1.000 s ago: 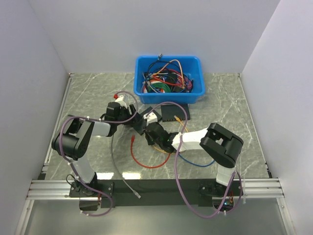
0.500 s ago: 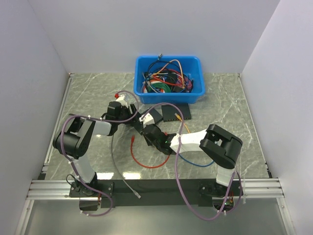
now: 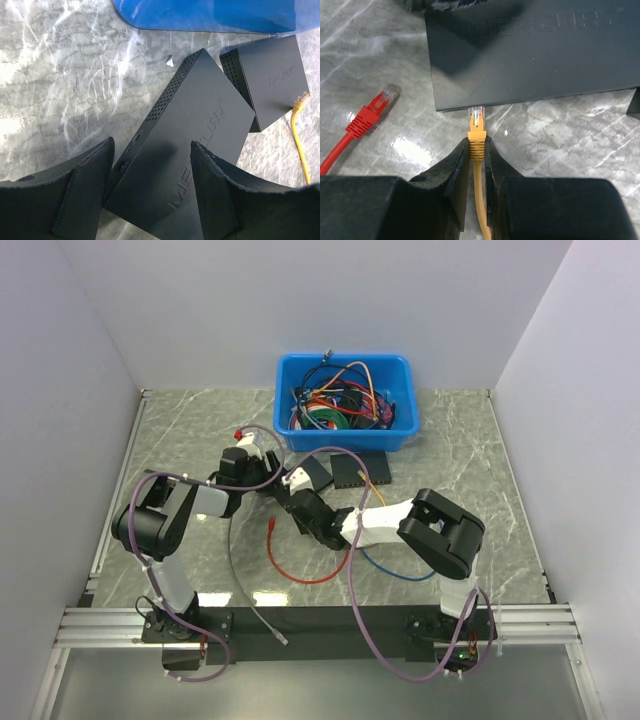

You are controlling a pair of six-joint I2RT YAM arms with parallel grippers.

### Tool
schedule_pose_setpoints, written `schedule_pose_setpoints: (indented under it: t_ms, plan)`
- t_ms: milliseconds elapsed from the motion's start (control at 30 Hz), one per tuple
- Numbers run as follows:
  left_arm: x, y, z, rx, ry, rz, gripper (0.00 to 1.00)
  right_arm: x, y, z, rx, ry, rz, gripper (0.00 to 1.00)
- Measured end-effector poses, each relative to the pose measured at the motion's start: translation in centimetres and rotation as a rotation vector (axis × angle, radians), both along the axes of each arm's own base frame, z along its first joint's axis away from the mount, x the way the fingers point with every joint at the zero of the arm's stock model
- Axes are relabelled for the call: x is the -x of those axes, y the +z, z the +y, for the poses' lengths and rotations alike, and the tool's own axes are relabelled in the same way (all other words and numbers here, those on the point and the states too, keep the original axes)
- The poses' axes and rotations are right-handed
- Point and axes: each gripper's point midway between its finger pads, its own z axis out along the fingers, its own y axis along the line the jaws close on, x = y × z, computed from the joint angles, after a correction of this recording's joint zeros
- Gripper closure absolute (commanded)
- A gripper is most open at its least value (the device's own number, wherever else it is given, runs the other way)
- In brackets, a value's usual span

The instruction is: Insert the plug into the switch port

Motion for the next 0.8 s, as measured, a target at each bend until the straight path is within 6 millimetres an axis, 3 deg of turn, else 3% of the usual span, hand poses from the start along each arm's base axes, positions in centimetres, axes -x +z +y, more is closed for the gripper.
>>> schedule_pose_setpoints:
  t_ms: [567, 800]
  plan:
    - [0.2, -0.3, 0.0, -0.052, 0.046, -0.078, 0.33, -0.8, 0.2, -0.2, 0.004, 0.041, 0.041, 1.0]
    - [1.0, -0.6, -0.6, -0.073, 0.065, -0.114, 0.34, -1.0, 1.0, -1.5, 0.058, 0.064, 0.03, 1.0]
